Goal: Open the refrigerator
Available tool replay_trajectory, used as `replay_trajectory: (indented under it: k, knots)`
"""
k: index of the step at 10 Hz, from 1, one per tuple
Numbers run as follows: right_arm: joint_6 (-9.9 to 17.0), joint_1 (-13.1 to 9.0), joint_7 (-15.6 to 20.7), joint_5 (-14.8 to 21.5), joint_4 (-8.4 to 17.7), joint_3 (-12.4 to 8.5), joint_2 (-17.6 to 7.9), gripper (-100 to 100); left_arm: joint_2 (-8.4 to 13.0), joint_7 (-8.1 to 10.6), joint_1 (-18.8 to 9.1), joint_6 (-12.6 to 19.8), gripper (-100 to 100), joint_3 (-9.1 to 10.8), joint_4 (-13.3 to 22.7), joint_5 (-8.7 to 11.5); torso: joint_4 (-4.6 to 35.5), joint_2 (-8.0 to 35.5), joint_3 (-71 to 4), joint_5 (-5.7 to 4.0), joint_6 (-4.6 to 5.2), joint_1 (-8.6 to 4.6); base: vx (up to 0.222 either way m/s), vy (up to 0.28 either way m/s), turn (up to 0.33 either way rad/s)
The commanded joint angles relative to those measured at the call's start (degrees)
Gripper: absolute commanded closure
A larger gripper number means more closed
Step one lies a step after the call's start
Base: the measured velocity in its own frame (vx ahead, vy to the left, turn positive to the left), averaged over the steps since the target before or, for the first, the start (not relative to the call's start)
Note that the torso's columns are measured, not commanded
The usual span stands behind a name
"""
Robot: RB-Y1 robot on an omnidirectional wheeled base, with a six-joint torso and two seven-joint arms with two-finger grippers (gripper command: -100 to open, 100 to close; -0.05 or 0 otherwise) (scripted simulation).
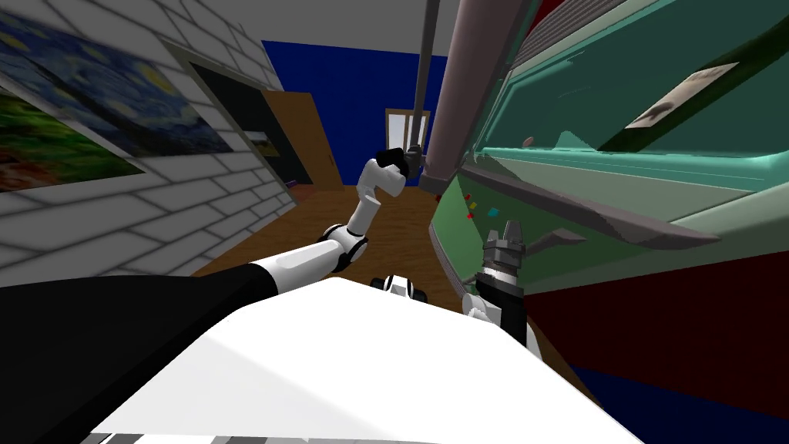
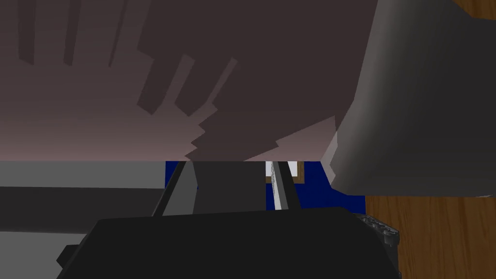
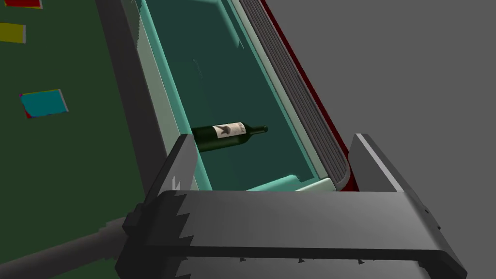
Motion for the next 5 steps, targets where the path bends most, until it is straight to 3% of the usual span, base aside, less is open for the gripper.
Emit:
replay_trajectory:
  k: [1, 2, 3, 5]
  knots:
    - [0.00, 0.00, 0.00, 0.00, 0.00, 0.00, 0.00, 0, -0.10, -0.25, -1.30, -0.48, 100, -0.49, -0.04, 1.52, 0.00, -0.03, -0.06, -0.01, 0.06, 0.00, 0.096, 0.283, -0.069]
    - [0.00, -0.01, 0.00, 0.00, 0.00, 0.01, 0.01, 0, -0.12, -0.40, -1.49, -0.42, 100, -0.91, -0.19, 2.45, -0.06, 0.23, 0.13, -0.04, -0.01, -0.26, 0.086, 0.267, -0.078]
    - [0.00, -0.01, 0.00, 0.00, 0.00, 0.01, 0.01, 0, -0.13, -0.32, -0.87, -0.36, 100, -0.81, 0.07, 1.75, -0.02, 0.37, 0.27, -0.03, -0.07, -0.17, 0.048, 0.133, -0.023]
    - [0.00, -0.02, 0.00, 0.00, 0.00, 0.02, 0.02, 0, -0.42, -0.84, -1.21, -0.59, 100, -1.57, -0.32, 3.52, -0.09, 0.27, 0.24, -0.02, -0.08, -0.13, 0.135, 0.182, -0.068]
